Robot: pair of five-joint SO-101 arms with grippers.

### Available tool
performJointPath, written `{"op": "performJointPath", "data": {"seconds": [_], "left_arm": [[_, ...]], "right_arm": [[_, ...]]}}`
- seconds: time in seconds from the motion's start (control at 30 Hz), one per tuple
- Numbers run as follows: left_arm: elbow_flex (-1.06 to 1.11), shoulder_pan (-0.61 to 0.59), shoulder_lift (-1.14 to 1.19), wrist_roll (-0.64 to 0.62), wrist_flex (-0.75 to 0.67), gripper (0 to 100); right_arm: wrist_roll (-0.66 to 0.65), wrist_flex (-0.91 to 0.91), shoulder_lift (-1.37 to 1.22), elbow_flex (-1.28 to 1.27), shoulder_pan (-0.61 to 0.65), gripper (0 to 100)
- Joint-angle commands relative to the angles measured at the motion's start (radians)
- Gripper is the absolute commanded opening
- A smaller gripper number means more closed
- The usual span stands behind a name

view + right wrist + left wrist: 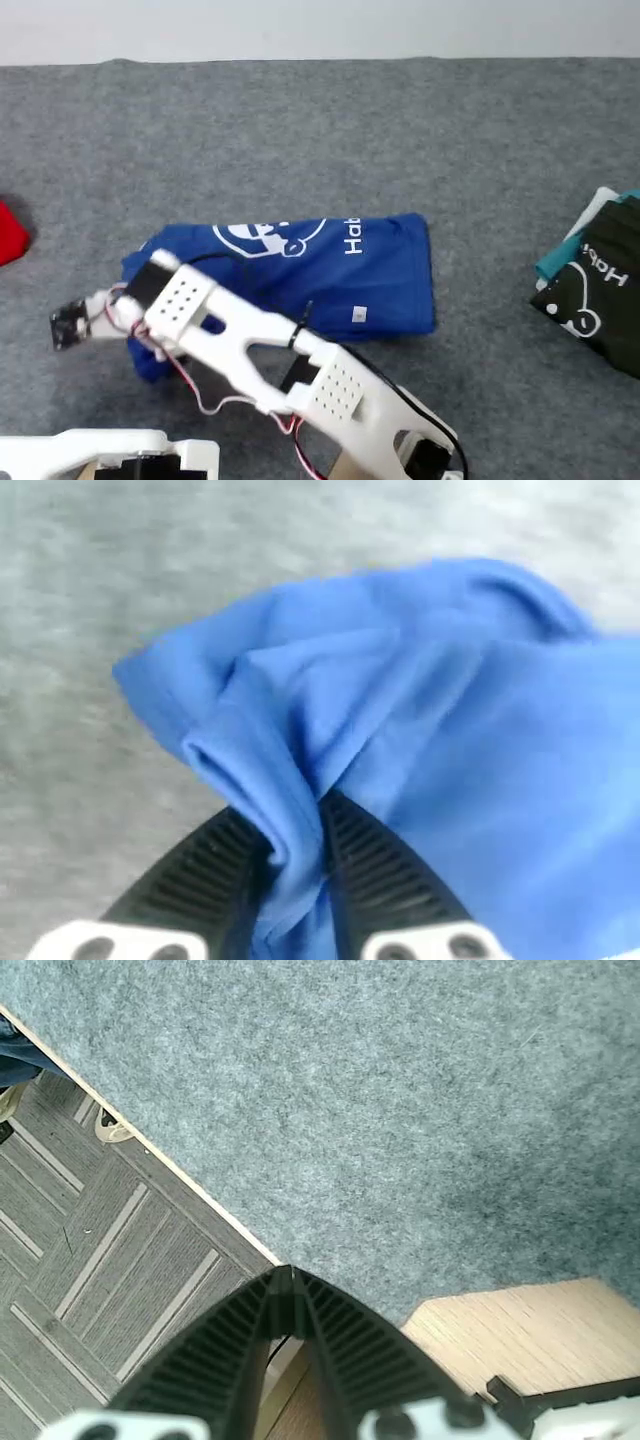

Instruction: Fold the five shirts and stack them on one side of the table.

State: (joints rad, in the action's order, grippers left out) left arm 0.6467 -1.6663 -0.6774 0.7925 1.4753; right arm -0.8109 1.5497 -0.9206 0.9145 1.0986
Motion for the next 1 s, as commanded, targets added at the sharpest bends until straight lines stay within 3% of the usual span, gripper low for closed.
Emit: {"op": "performJointPath", "data": {"seconds": [0.0,0.27,0.7,0.97], "left_arm": [[-0.045,-0.003,-0.020,0.008,0.000,1],[-0.041,0.002,-0.020,0.008,0.006,1],[-0.047,-0.005,-0.026,0.008,0.009,1],[-0.082,-0.005,-0.026,0.049,0.077,1]], "right_arm": [[-0.048,-0.001,0.021,0.077,-0.061,1.1],[-0.054,-0.076,0.021,0.084,-0.157,1.2],[-0.041,-0.240,-0.027,0.084,-0.179,2.6],[0.172,-0.268,-0.045,0.117,-0.231,31.0]]}}
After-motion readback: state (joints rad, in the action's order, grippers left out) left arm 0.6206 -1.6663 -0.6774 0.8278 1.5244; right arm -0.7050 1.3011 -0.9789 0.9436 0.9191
